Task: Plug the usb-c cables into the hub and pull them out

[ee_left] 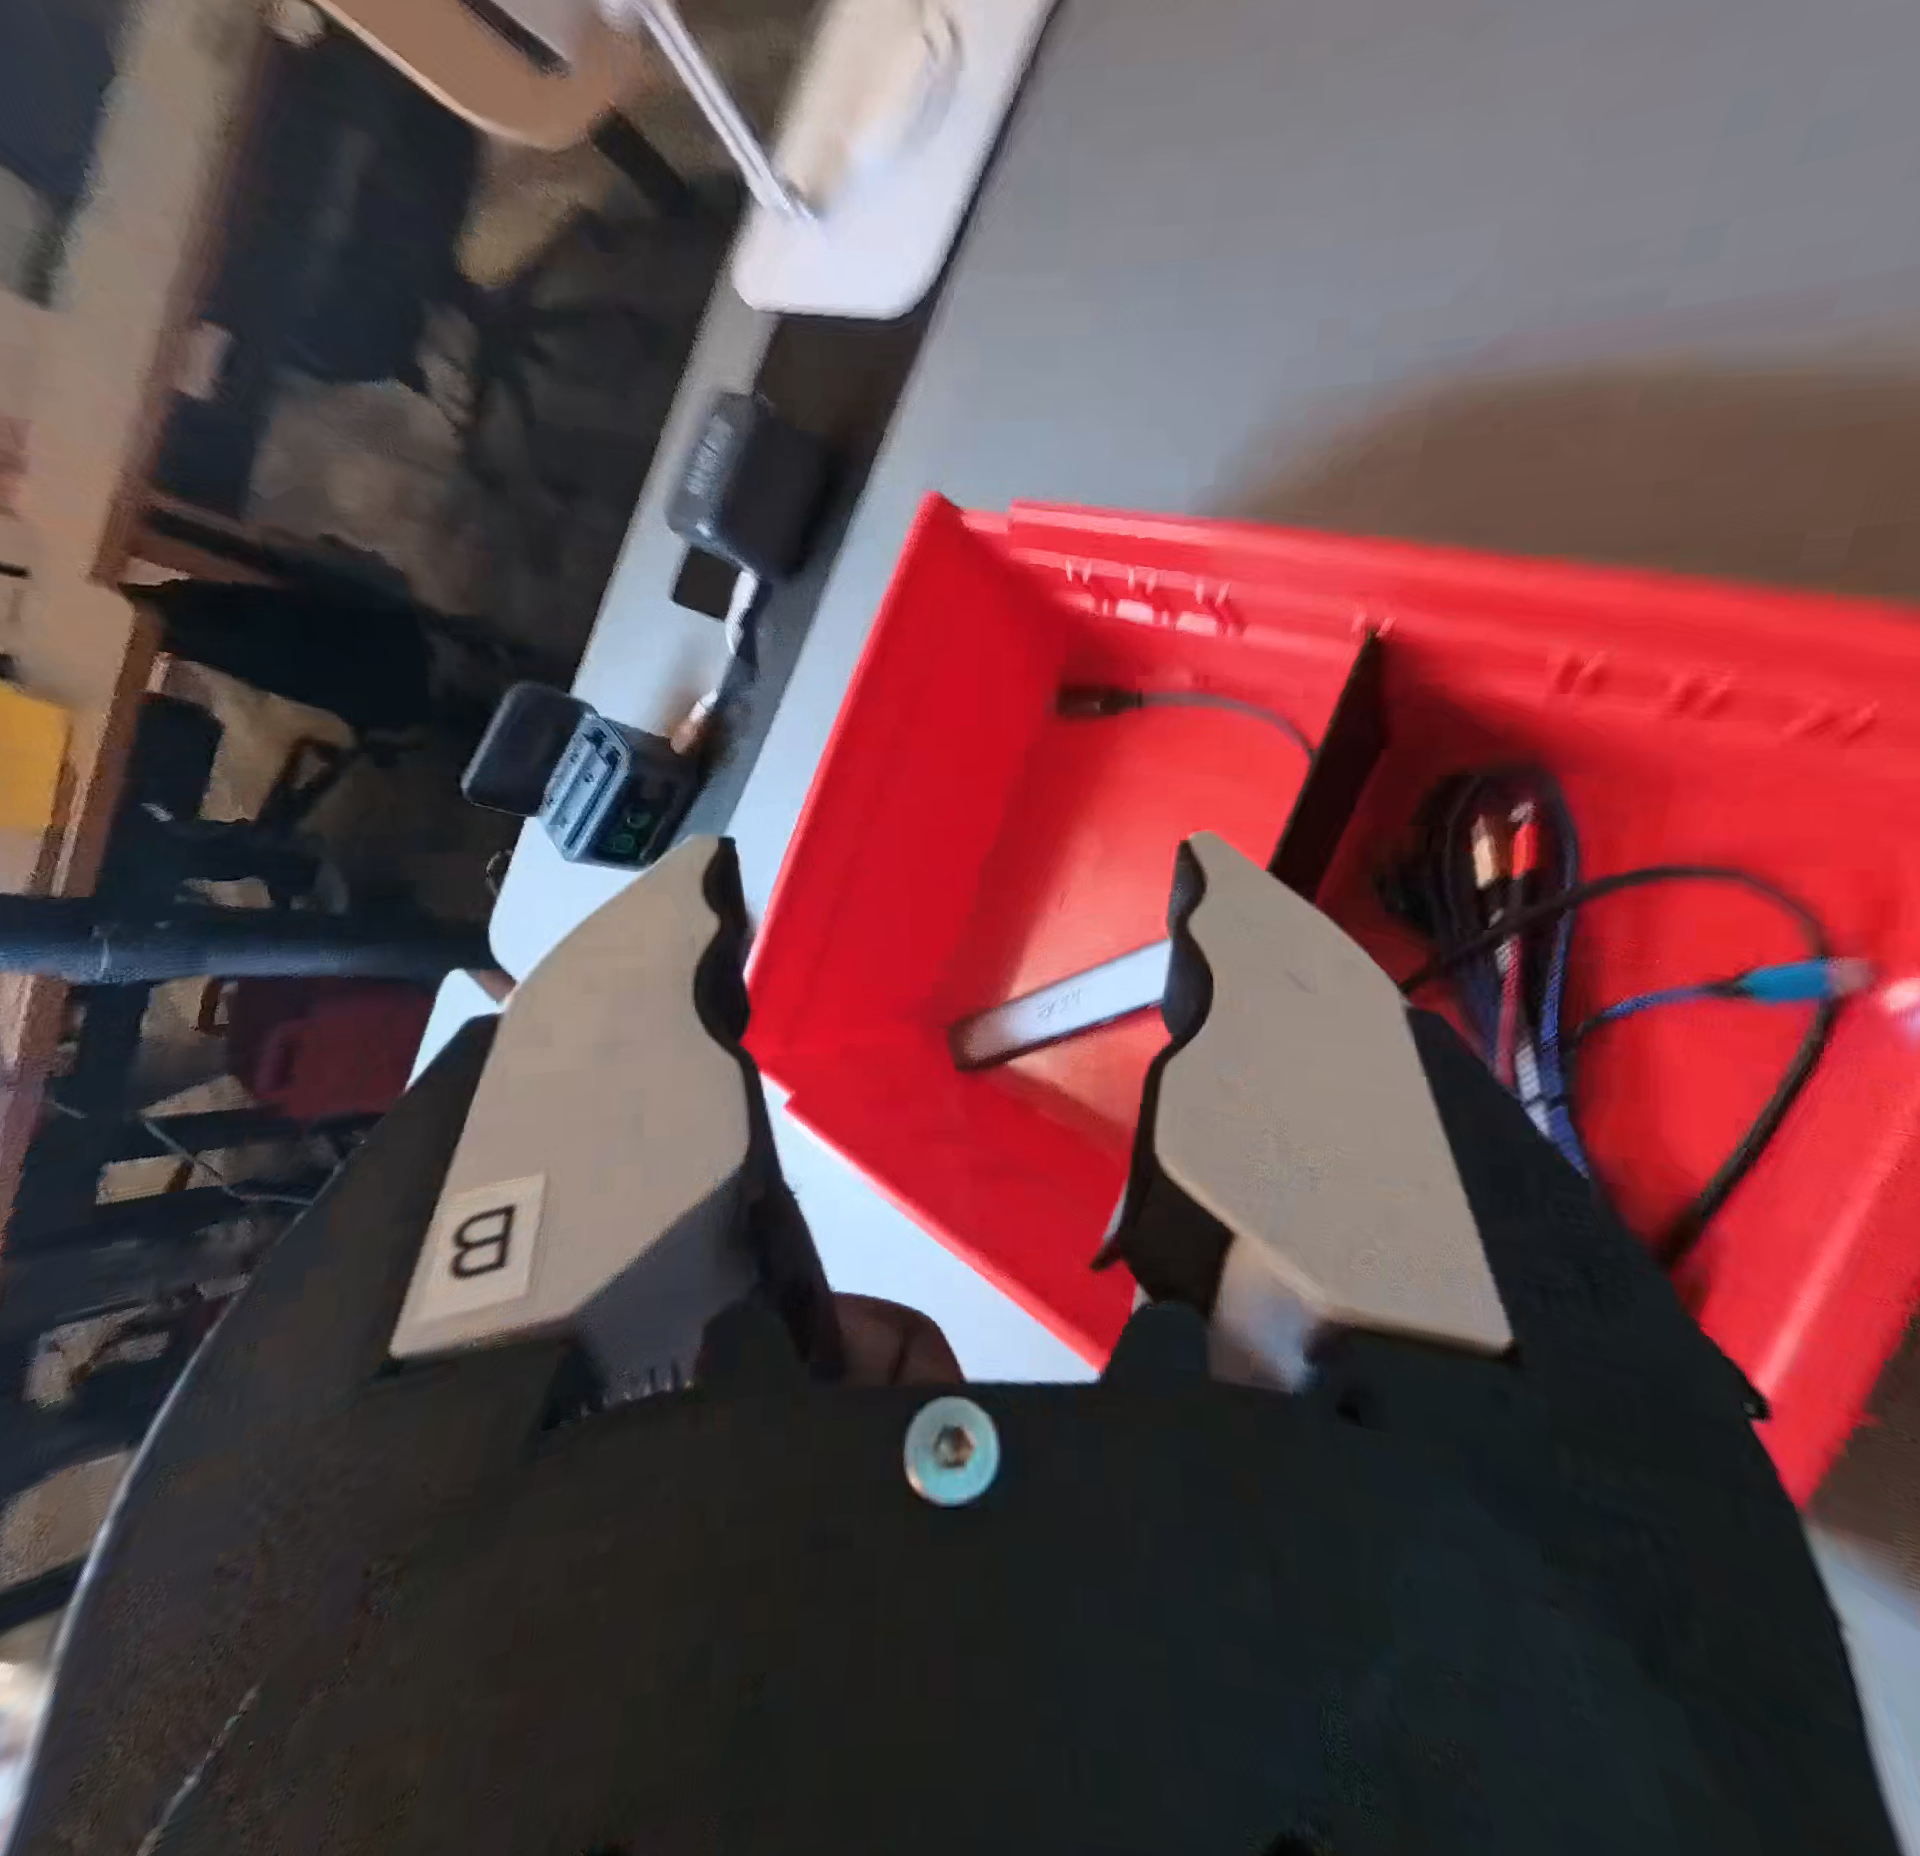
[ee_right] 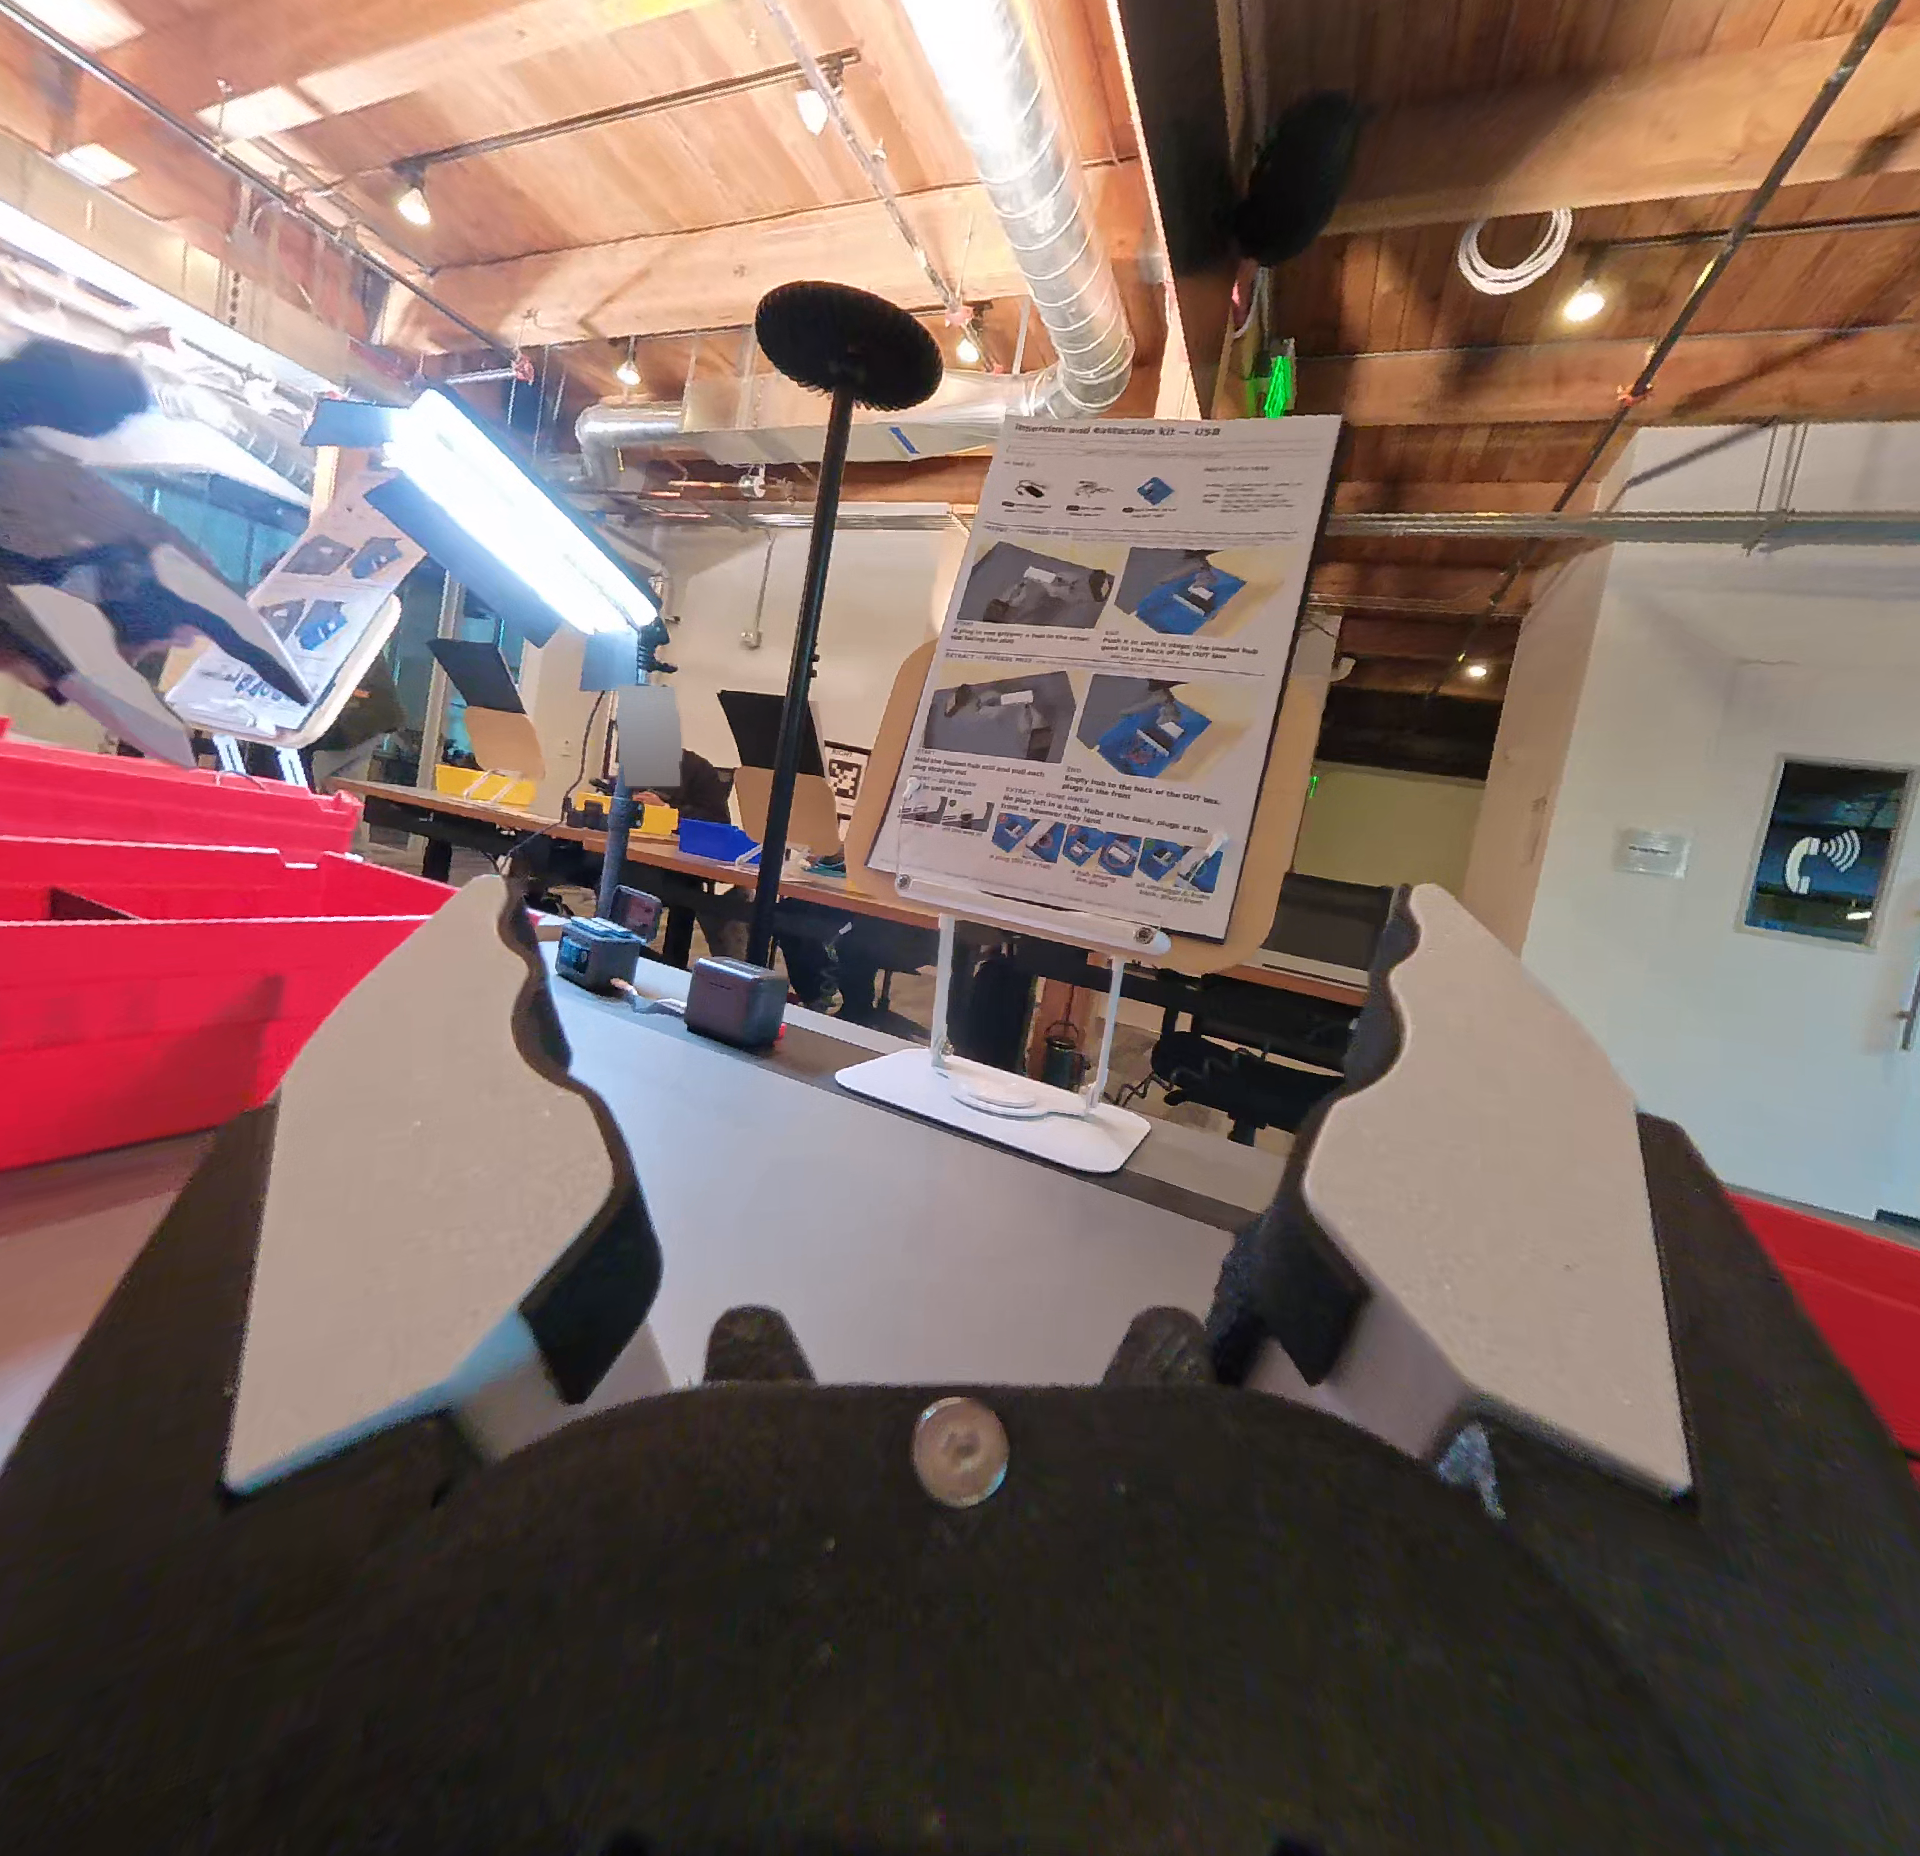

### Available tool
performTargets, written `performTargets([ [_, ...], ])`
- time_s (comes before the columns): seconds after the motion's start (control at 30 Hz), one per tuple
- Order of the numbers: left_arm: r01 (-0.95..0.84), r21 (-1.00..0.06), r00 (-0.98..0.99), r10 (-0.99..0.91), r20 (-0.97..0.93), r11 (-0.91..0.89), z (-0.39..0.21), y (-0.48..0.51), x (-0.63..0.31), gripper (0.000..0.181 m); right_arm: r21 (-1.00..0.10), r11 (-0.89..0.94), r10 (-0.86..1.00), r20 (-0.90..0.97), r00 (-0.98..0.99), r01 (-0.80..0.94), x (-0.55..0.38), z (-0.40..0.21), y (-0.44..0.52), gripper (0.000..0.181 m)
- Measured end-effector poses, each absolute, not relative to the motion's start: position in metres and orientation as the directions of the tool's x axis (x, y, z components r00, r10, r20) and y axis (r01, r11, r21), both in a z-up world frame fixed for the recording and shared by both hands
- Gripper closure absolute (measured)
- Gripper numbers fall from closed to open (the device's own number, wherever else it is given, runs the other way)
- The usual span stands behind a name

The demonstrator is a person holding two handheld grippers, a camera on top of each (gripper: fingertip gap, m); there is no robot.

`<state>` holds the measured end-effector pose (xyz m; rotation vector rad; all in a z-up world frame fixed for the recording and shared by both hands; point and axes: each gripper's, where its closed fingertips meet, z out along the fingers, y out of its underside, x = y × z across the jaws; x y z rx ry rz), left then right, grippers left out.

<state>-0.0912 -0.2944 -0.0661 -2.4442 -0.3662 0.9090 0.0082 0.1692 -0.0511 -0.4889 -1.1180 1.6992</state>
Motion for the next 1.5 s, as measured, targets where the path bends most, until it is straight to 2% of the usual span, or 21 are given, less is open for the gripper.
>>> performTargets([
  [0.07, 0.104, -0.383, 0.78, 0.315, -0.541, -0.918, -0.089, -0.308, -0.109, 0.102, -0.852, -0.04, 0.889, 0.208, -0.408, -0.522, 0.008, -0.053, 0.166, 0.036],
  [0.17, 0.205, -0.139, 0.858, 0.246, -0.45, -0.969, -0.127, -0.336, -0.124, 0.1, -0.852, -0.016, 0.884, 0.233, -0.406, -0.524, 0.008, -0.055, 0.162, 0.036],
  [0.23, 0.134, 0.141, 0.892, 0.057, -0.449, -0.981, -0.147, -0.363, -0.132, 0.111, -0.849, -0.038, 0.885, 0.216, -0.412, -0.526, 0.009, -0.053, 0.164, 0.036],
  [0.27, 0.064, 0.238, 0.902, -0.046, -0.429, -0.969, -0.156, -0.369, -0.135, 0.117, -0.848, -0.056, 0.888, 0.199, -0.415, -0.527, 0.01, -0.052, 0.167, 0.036],
  [0.33, -0.057, 0.336, 0.899, -0.195, -0.392, -0.94, -0.171, -0.367, -0.14, 0.128, -0.845, -0.073, 0.895, 0.179, -0.408, -0.53, 0.01, -0.05, 0.173, 0.036],
  [0.43, -0.138, 0.335, 0.898, -0.26, -0.355, -0.932, -0.193, -0.354, -0.142, 0.145, -0.837, -0.053, 0.908, 0.187, -0.376, -0.545, 0.009, -0.049, 0.178, 0.036],
  [0.6, -0.174, 0.361, 0.931, -0.272, -0.242, -0.916, -0.221, -0.359, -0.132, 0.146, -0.836, -0.025, 0.903, 0.216, -0.371, -0.548, 0.01, -0.05, 0.172, 0.036],
  [0.77, -0.129, 0.33, 0.971, -0.187, -0.152, -0.935, -0.228, -0.361, -0.123, 0.145, -0.834, -0.064, 0.906, 0.182, -0.383, -0.548, 0.011, -0.047, 0.175, 0.036],
  [0.83, -0.133, 0.355, 0.976, -0.184, -0.114, -0.925, -0.232, -0.363, -0.121, 0.144, -0.832, -0.065, 0.907, 0.181, -0.379, -0.552, 0.012, -0.047, 0.176, 0.037],
  [0.93, -0.179, 0.412, 0.964, -0.244, -0.109, -0.893, -0.237, -0.367, -0.129, 0.144, -0.829, -0.066, 0.908, 0.182, -0.378, -0.556, 0.012, -0.046, 0.176, 0.037],
  [1.2, -0.301, 0.436, 0.932, -0.359, -0.053, -0.848, -0.246, -0.368, -0.127, 0.149, -0.825, -0.059, 0.911, 0.186, -0.369, -0.562, 0.013, -0.046, 0.178, 0.043],
  [1.33, -0.272, 0.397, 0.928, -0.348, -0.133, -0.877, -0.237, -0.361, -0.129, 0.152, -0.83, -0.051, 0.911, 0.19, -0.366, -0.556, 0.011, -0.048, 0.178, 0.046],
  [1.5, -0.139, 0.238, 0.939, -0.204, -0.277, -0.961, -0.197, -0.355, -0.124, 0.153, -0.827, -0.066, 0.911, 0.177, -0.371, -0.558, 0.013, -0.046, 0.179, 0.048],
])
